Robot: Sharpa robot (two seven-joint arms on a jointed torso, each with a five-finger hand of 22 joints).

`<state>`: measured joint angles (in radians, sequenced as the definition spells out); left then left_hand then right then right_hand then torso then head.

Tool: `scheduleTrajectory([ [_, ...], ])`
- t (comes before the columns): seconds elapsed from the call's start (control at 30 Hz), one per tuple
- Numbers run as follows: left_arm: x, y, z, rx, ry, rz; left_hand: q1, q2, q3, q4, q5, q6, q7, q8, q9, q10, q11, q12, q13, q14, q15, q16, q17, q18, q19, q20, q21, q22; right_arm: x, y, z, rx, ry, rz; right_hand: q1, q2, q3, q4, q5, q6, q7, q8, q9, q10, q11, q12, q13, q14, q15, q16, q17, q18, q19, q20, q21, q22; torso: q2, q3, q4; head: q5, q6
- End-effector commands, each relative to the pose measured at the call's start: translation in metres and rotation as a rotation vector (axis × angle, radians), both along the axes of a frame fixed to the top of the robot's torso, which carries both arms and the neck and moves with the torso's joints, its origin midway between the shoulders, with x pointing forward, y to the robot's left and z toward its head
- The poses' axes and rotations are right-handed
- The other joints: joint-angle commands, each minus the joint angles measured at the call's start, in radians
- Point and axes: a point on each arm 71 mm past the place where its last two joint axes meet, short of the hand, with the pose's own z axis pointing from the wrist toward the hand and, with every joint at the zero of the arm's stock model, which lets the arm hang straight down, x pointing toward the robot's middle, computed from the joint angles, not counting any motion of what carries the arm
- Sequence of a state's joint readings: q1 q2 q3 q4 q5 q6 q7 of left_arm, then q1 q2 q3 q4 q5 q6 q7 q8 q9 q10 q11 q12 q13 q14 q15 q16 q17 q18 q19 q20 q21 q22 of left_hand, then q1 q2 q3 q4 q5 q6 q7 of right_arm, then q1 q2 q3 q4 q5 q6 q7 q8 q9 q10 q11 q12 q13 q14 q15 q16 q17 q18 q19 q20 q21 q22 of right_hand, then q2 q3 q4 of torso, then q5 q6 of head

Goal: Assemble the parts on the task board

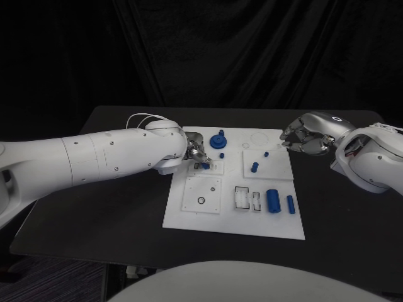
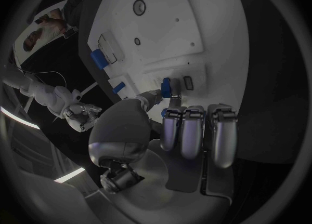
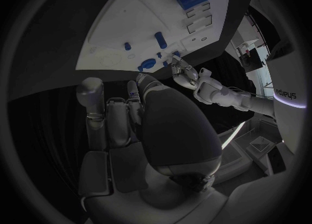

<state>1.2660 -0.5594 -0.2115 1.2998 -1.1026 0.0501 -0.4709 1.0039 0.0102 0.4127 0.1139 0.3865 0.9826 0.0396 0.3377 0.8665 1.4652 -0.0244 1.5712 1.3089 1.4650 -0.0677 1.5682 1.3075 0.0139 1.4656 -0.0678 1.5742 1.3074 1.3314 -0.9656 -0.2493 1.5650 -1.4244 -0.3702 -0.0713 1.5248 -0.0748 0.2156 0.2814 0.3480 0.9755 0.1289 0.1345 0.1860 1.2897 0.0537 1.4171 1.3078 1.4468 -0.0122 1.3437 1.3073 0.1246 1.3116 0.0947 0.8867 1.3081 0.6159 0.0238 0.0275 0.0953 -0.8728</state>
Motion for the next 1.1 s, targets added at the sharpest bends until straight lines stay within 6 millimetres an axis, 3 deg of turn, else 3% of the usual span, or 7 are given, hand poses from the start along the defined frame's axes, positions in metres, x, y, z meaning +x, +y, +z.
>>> scheduleTrajectory([
  [0.03, -0.0011, -0.0022, 0.0005, -0.03, -0.018, -0.012, 0.005, 0.009, 0.009, -0.003, 0.014, 0.002, 0.007, -0.007, 0.004, 0.106, 0.004, 0.0, 0.262, 0.106, 0.004, 0.003, 0.263, -0.014, 0.105, 0.003, -0.003, 0.263, 0.0004, -0.0017, -0.002, -0.007, 0.016, -0.022, -0.006, 0.0, 0.003, 0.005, -0.003, 0.009, 0.0, -0.001, 0.001, -0.006, -0.001, -0.005, 0.024, -0.006, 0.0, -0.004, 0.025, 0.003, -0.01, 0.0, -0.003, 0.093, 0.001, -0.0003, -0.0008, 0.001, 0.0],
  [0.2, -0.0022, -0.0015, 0.0016, -0.047, -0.031, -0.011, 0.009, 0.0, 0.034, -0.025, 0.087, 0.01, 0.005, -0.01, 0.02, 0.106, 0.002, 0.0, 0.262, 0.106, 0.002, 0.003, 0.263, -0.014, 0.105, 0.002, -0.003, 0.263, 0.0005, -0.0016, -0.0022, -0.005, 0.019, -0.024, -0.007, 0.001, 0.004, 0.004, -0.004, 0.009, 0.0, -0.001, 0.001, -0.007, -0.001, -0.006, 0.023, -0.007, 0.0, -0.006, 0.023, 0.003, -0.011, 0.0, -0.007, 0.092, 0.002, 0.0003, -0.0005, -0.001, 0.0],
  [0.33, -0.0026, -0.0011, 0.003, -0.062, -0.049, -0.003, 0.009, -0.005, 0.041, -0.033, 0.103, 0.015, 0.003, -0.01, 0.026, 0.106, 0.001, 0.0, 0.262, 0.106, 0.001, 0.003, 0.263, -0.014, 0.105, 0.002, -0.003, 0.263, 0.0005, -0.002, -0.0023, -0.006, 0.022, -0.026, -0.007, 0.001, 0.004, 0.004, -0.004, 0.009, 0.0, -0.001, 0.001, -0.007, -0.001, -0.006, 0.023, -0.007, 0.0, -0.006, 0.023, 0.003, -0.011, 0.0, -0.007, 0.092, 0.001, 0.0007, 0.0, -0.003, 0.0],
  [0.7, -0.0026, 0.002, 0.0058, -0.094, -0.088, 0.014, -0.005, -0.007, 0.04, -0.03, 0.077, 0.02, 0.003, -0.013, 0.034, 0.106, 0.0, 0.0, 0.262, 0.106, 0.0, 0.003, 0.263, -0.014, 0.105, 0.0, -0.003, 0.263, 0.0006, -0.0017, -0.0028, -0.008, 0.026, -0.027, -0.007, 0.001, 0.004, 0.004, -0.004, 0.009, 0.0, -0.001, 0.001, -0.007, -0.001, -0.006, 0.023, -0.007, 0.0, -0.006, 0.023, 0.003, -0.011, 0.0, -0.007, 0.092, 0.002, -0.0011, 0.0002, -0.002, 0.0],
  [1.07, -0.0017, 0.0051, 0.0071, -0.119, -0.119, 0.028, -0.009, -0.003, 0.042, -0.026, 0.062, 0.016, 0.004, -0.018, 0.037, 0.106, 0.001, 0.0, 0.262, 0.106, 0.0, 0.003, 0.263, -0.014, 0.105, 0.0, -0.003, 0.263, 0.0006, -0.0009, -0.0033, -0.011, 0.032, -0.028, -0.007, 0.001, 0.005, 0.003, -0.005, 0.009, 0.0, -0.002, 0.001, -0.009, -0.001, -0.007, 0.021, -0.008, -0.001, -0.007, 0.021, 0.004, -0.012, 0.0, -0.01, 0.091, 0.001, 0.0001, 0.0009, -0.001, 0.0],
  [1.1, -0.0016, 0.0056, 0.0066, -0.12, -0.121, 0.031, -0.012, -0.002, 0.041, -0.024, 0.045, 0.014, 0.005, -0.02, 0.039, 0.106, 0.001, 0.0, 0.262, 0.106, 0.001, 0.003, 0.263, -0.014, 0.105, 0.0, -0.003, 0.263, 0.0005, -0.0008, -0.0033, -0.011, 0.033, -0.029, -0.007, 0.001, 0.005, 0.003, -0.005, 0.009, 0.0, -0.002, 0.001, -0.011, -0.001, -0.007, 0.02, -0.008, -0.001, -0.008, 0.021, 0.004, -0.013, 0.0, -0.012, 0.091, 0.001, 0.0002, 0.0012, -0.002, 0.0],
])
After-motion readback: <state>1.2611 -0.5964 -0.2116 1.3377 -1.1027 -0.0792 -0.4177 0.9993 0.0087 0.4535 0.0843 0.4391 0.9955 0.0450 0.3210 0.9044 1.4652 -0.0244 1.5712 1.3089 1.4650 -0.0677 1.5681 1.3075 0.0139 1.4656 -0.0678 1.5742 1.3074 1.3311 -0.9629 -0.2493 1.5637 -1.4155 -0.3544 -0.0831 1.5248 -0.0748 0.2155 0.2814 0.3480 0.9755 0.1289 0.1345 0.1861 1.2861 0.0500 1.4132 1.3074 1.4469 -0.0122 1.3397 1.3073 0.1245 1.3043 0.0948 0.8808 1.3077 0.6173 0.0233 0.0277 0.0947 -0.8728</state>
